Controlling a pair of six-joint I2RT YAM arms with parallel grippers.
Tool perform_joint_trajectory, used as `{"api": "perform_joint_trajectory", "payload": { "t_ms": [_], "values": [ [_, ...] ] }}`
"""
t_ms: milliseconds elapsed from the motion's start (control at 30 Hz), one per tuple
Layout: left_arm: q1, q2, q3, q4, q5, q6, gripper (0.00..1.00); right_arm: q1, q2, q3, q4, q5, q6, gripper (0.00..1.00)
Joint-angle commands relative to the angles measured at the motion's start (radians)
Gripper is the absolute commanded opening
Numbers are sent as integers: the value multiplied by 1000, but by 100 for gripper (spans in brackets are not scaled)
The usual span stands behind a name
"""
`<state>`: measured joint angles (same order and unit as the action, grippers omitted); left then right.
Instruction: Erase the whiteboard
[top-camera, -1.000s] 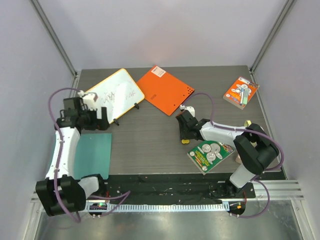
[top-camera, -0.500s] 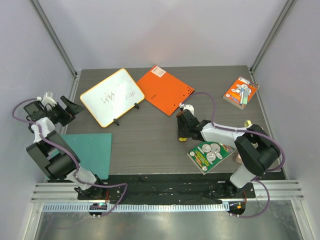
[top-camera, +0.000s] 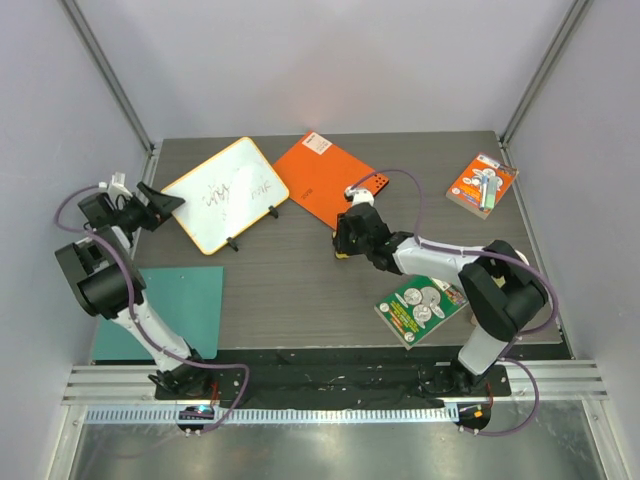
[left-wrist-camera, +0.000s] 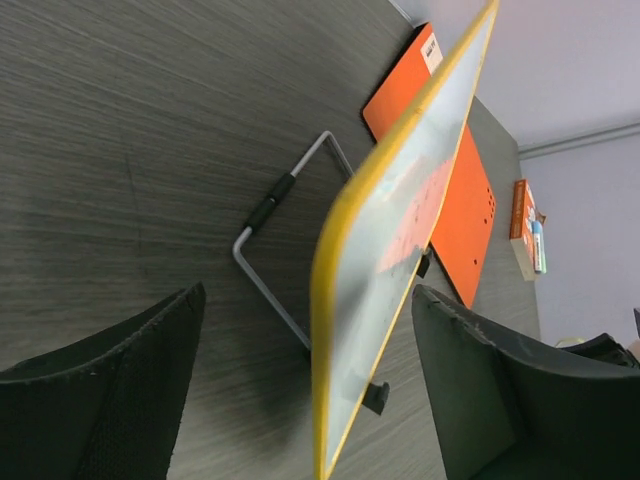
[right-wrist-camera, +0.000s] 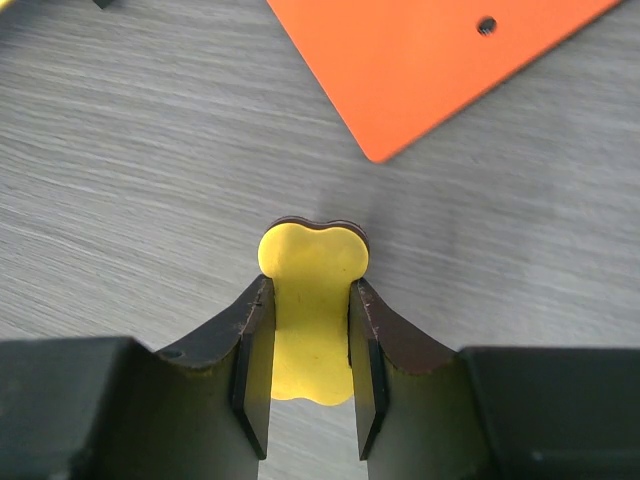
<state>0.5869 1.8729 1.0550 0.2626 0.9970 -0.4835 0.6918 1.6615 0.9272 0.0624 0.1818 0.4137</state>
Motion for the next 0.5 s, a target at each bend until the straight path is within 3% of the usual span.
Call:
{"api": "perform_joint_trajectory", "payload": {
  "t_ms": [0,167,267,467],
  "values": [
    [-41,60,48,200,29,-82,73,3,35,56,152,-44,-30,1],
    [-58,66,31,316,43,-89,67,2,92,93,227,-73,-49,1],
    [-64,92,34,362,57,-116,58,3,141,113,292,-88,-58,1],
    [-64,186,60,495,169,-210,26,2,221,183,413,-130,-67,1]
  ]
}}
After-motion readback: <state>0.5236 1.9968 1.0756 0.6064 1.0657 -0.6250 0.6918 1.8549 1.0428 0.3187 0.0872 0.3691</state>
